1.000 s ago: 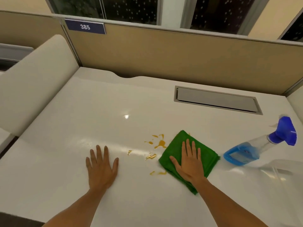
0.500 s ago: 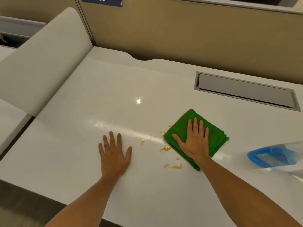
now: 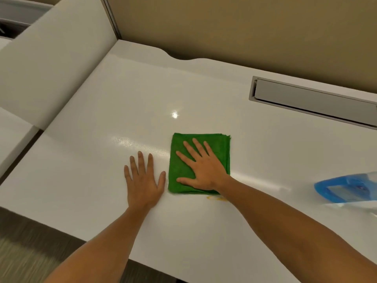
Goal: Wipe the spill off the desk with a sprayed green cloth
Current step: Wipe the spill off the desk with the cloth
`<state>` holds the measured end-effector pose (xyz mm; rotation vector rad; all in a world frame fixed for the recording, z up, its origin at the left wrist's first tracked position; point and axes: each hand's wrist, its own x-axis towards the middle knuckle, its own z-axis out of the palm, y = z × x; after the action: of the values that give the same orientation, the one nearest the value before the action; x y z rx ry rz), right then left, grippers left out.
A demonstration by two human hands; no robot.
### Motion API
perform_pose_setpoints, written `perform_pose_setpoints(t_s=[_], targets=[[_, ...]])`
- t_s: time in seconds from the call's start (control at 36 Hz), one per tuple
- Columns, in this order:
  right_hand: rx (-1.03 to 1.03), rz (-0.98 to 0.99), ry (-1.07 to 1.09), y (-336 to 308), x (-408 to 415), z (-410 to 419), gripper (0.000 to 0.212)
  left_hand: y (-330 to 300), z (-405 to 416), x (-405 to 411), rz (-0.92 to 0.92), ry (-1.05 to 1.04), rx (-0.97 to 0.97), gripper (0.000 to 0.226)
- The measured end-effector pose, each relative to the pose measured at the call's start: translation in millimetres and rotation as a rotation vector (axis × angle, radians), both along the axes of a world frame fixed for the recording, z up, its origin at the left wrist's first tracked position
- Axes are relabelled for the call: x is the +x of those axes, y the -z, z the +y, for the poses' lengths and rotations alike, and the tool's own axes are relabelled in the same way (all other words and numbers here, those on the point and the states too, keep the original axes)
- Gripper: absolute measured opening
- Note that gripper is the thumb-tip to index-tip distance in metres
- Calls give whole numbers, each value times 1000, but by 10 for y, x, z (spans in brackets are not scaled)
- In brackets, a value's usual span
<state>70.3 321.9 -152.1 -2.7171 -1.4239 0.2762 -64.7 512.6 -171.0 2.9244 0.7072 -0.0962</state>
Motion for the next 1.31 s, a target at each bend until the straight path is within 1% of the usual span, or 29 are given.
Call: perform_pose_setpoints(t_s=[0.08, 0.19, 0.42, 0.58, 0.75, 0.97, 1.17, 1.31], targets=[[-5, 15, -51, -12, -169, -122, 93, -11, -3, -1, 1, 0, -5, 79], [-9, 58, -43, -63, -511, -392, 93, -32, -8, -4, 9, -5, -13, 80], [-33, 136, 97, -116, -1121, -1078, 92, -47, -13, -9, 27, -9, -26, 80], [-36, 148, 226, -98, -1103, -1346, 92, -62, -26, -4, 38, -16, -23, 79], [-12, 65, 303, -53, -720, -1419, 93, -71, -35, 10, 52, -16, -11, 78], [-21, -24, 468, -3, 287, -1229, 94, -66, -24, 15, 58, -5, -1, 78], [7, -14, 551, -5, 1029, -603, 96, -57, -13, 18, 75, -7, 7, 78], [11, 6, 503, -16, 1241, -28, 98, -41, -11, 20, 69, -1, 4, 78]])
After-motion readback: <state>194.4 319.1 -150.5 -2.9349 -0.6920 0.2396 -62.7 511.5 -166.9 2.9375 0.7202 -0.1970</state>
